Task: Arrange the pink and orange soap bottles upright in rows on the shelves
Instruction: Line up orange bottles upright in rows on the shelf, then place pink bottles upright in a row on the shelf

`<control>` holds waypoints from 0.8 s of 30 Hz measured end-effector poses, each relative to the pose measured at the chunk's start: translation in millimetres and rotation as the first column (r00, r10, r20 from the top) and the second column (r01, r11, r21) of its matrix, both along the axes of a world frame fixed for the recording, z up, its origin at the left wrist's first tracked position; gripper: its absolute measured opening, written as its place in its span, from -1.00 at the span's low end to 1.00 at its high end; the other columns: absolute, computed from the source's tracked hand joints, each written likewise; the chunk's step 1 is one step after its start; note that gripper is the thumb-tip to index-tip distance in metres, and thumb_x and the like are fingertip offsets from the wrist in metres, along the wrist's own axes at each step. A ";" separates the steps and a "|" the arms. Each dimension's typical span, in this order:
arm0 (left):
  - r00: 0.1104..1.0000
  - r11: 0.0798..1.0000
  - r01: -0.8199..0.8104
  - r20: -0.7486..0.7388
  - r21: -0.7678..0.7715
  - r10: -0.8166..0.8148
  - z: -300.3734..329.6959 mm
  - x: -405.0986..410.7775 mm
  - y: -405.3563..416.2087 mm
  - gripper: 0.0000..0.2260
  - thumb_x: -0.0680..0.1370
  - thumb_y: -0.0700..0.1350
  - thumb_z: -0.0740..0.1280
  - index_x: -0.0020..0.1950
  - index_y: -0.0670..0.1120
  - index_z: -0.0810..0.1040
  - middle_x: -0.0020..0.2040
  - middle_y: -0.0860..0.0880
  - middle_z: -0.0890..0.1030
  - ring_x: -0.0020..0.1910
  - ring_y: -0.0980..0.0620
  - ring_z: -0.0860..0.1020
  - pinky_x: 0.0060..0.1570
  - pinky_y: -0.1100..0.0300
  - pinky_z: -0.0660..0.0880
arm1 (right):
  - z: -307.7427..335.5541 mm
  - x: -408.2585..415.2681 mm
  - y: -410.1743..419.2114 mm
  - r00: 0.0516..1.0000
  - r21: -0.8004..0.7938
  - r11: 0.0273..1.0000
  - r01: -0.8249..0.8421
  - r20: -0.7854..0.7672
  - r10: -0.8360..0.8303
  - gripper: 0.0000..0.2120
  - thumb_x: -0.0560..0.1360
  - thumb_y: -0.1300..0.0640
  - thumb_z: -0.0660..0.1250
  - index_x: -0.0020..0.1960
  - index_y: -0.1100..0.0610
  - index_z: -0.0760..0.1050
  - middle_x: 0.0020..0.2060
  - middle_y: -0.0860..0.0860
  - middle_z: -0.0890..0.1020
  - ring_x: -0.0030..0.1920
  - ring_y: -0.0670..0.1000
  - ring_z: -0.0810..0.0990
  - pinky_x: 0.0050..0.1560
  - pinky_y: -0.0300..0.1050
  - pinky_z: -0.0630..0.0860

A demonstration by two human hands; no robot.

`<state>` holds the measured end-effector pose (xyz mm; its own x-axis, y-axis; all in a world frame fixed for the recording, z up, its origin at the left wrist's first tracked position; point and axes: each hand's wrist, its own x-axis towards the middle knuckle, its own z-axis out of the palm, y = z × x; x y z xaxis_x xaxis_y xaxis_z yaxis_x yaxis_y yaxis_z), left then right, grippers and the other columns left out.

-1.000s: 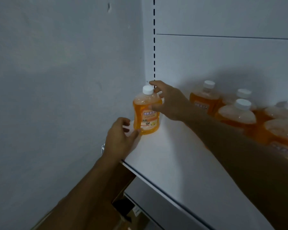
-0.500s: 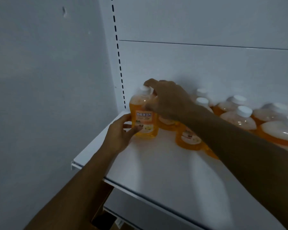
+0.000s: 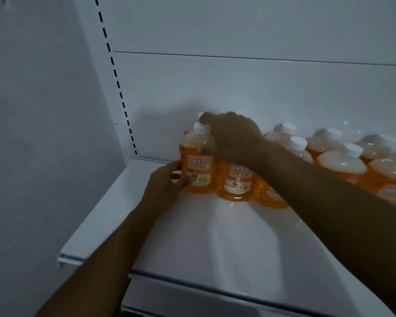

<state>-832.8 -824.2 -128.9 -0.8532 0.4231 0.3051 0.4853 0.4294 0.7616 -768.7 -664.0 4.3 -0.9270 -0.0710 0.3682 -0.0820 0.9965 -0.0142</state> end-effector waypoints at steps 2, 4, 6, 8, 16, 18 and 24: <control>1.000 1.000 0.012 -0.005 -0.024 -0.012 -3.3 -1.5 -1.1 -0.66 0.53 -0.03 0.38 0.30 -0.03 0.53 0.15 0.03 0.63 -0.01 0.15 0.57 0.07 0.15 0.53 | -1.8 -1.2 -0.5 1.000 -0.042 0.999 0.000 0.027 0.001 -0.39 0.42 -0.09 0.46 0.37 0.09 0.35 0.12 0.07 0.59 0.08 0.11 0.57 0.04 -0.01 0.50; 1.000 1.000 0.009 -0.006 -0.027 -0.009 -6.3 -3.2 -2.0 -0.65 0.53 -0.01 0.37 0.30 -0.02 0.52 0.14 0.06 0.62 -0.02 0.18 0.55 0.04 0.21 0.50 | -2.3 -2.3 -1.0 0.999 -0.069 0.998 0.004 0.047 0.000 -0.38 0.40 -0.06 0.48 0.37 0.11 0.36 0.12 0.08 0.57 0.08 0.11 0.56 0.08 0.05 0.53; 1.000 1.000 0.012 0.004 -0.024 -0.012 -9.5 -4.3 -2.5 -0.64 0.53 0.02 0.37 0.31 0.00 0.51 0.12 0.11 0.60 -0.03 0.21 0.54 0.03 0.25 0.48 | -3.0 -2.7 -1.7 0.998 -0.062 0.998 0.016 0.056 -0.013 -0.36 0.40 -0.06 0.48 0.38 0.10 0.34 0.12 0.08 0.58 0.09 0.11 0.57 0.08 0.07 0.54; 1.000 1.000 0.013 0.004 -0.024 -0.013 -9.9 -3.4 -2.4 -0.64 0.54 0.03 0.36 0.32 0.00 0.50 0.13 0.10 0.60 -0.01 0.20 0.54 0.04 0.24 0.47 | -4.5 -2.9 -2.7 0.999 -0.039 0.999 0.031 0.045 -0.029 -0.34 0.41 -0.07 0.47 0.40 0.09 0.31 0.13 0.07 0.58 0.09 0.11 0.58 0.06 0.05 0.54; 1.000 0.996 0.023 0.007 -0.087 -0.022 -9.3 3.1 -4.4 -0.59 0.56 0.20 0.24 0.33 0.04 0.50 0.19 0.03 0.61 0.04 0.16 0.51 0.08 0.21 0.40 | -10.7 -0.1 -9.6 0.994 0.087 0.990 0.113 0.005 -0.113 -0.35 0.48 -0.07 0.39 0.46 0.09 0.23 0.22 0.07 0.56 0.22 0.12 0.53 0.36 0.06 0.29; 0.999 0.975 -0.017 0.038 -0.220 0.026 -12.6 5.6 -4.6 -0.59 0.58 0.19 0.20 0.34 0.00 0.46 0.22 -0.02 0.59 0.06 0.06 0.54 0.10 0.15 0.42 | -14.1 2.8 -11.6 0.990 0.141 0.980 0.137 0.013 -0.141 -0.33 0.51 -0.10 0.34 0.50 0.09 0.16 0.32 0.08 0.49 0.33 0.12 0.46 0.48 0.11 0.08; 0.983 0.947 -0.170 -0.107 -0.272 0.146 -16.2 60.9 -22.6 -0.58 0.54 0.12 0.32 0.30 -0.08 0.46 0.19 -0.06 0.55 0.11 -0.02 0.53 0.08 0.06 0.51 | -18.5 52.1 -5.7 0.992 0.143 0.983 0.112 -0.076 -0.102 -0.28 0.53 -0.29 0.18 0.55 0.02 0.06 0.52 0.04 0.21 0.53 0.09 0.12 0.51 0.14 -0.11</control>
<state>-771.8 -846.8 -145.1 -0.8923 0.3633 0.2678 0.4511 0.6955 0.5593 -716.5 -669.7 -14.2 -0.9052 -0.0310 0.4238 0.0292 0.9904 0.1348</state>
